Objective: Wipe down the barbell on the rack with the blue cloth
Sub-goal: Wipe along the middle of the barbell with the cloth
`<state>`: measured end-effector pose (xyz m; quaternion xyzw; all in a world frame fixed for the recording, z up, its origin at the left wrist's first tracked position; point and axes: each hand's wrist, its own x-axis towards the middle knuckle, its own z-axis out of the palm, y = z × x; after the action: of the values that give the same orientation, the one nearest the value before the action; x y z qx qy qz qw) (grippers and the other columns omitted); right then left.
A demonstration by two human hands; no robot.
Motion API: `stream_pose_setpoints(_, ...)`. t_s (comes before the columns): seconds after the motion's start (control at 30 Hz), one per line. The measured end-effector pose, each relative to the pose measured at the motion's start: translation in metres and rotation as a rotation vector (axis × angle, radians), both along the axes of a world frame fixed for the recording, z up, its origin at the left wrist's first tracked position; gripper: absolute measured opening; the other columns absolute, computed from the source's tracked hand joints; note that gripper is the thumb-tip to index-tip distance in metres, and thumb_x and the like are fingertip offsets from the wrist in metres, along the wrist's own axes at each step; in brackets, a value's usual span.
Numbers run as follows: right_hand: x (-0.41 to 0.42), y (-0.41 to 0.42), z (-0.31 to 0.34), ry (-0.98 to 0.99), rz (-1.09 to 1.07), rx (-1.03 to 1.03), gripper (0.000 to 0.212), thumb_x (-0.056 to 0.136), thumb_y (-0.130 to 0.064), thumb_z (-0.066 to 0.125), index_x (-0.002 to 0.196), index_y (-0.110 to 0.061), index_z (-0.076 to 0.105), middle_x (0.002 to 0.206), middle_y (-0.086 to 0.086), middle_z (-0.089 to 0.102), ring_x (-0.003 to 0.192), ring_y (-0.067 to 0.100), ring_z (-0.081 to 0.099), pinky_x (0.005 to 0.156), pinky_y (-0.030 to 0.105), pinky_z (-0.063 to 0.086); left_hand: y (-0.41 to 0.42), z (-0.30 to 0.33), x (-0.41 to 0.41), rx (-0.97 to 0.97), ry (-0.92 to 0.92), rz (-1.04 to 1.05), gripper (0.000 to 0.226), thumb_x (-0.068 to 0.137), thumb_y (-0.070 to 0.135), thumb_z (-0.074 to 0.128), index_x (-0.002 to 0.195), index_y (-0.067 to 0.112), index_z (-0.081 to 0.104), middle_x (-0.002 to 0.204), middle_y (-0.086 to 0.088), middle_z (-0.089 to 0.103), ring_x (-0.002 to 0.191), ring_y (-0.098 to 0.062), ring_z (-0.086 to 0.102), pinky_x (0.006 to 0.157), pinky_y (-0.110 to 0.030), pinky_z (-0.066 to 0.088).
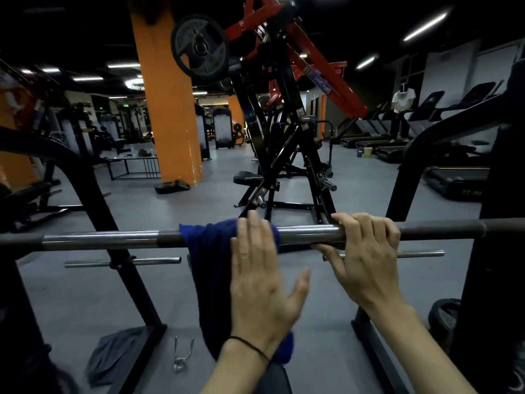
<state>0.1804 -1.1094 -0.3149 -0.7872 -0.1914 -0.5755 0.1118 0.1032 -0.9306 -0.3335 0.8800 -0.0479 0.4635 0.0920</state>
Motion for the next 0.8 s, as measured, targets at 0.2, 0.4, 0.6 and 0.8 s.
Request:
stream_pose_setpoints(0.2, 0.002, -0.006, 0.007, -0.076, -0.007, -0.08, 0.049, 0.106, -0.055, 0.035, 0.112, -0.012, 0.058, 0.094, 0.009, 0.057, 0.086, 0.033, 0.052, 0.087, 0.048, 0.039, -0.012, 0.001, 0.005, 0.174, -0.029, -0.084, 0.088, 0.094, 0.051, 0.057, 0.158, 0.004, 0.02, 0.168, -0.012, 0.012, 0.156, -0.026, 0.01, 0.126, -0.044, 0.014)
stream_pose_setpoints(0.4, 0.01, -0.014, 0.013, -0.112, 0.009, -0.166, 0.055, 0.104, -0.059, 0.044, 0.1, -0.01, 0.068, 0.084, 0.006, 0.056, 0.073, 0.031, 0.053, 0.075, 0.043, 0.04, 0.044, -0.005, -0.004, 0.11, -0.039, 0.058, 0.087, 0.096, 0.056, 0.043, 0.158, 0.0, 0.017, 0.168, -0.014, 0.009, 0.155, -0.031, 0.009, 0.126, -0.049, 0.011)
stream_pose_setpoints(0.6, 0.011, -0.022, 0.04, 0.062, 0.102, -0.252, 0.054, 0.094, -0.07, 0.043, 0.082, -0.021, 0.061, 0.063, -0.006, 0.057, 0.052, 0.025, 0.055, 0.053, 0.032, 0.036, -0.005, 0.008, 0.005, 0.138, -0.006, -0.005, 0.095, 0.094, 0.064, 0.045, 0.158, 0.0, 0.016, 0.168, -0.016, 0.007, 0.156, -0.033, 0.004, 0.126, -0.048, 0.006)
stream_pose_setpoints(0.8, 0.004, -0.024, 0.037, 0.099, 0.095, -0.211, 0.056, 0.095, -0.07, 0.043, 0.094, -0.02, 0.068, 0.08, -0.005, 0.062, 0.067, 0.021, 0.056, 0.064, 0.033, 0.037, 0.02, 0.007, -0.001, 0.177, -0.009, -0.014, 0.085, 0.098, 0.059, 0.042, 0.16, 0.005, 0.016, 0.169, -0.011, 0.009, 0.156, -0.025, 0.008, 0.126, -0.045, 0.012)
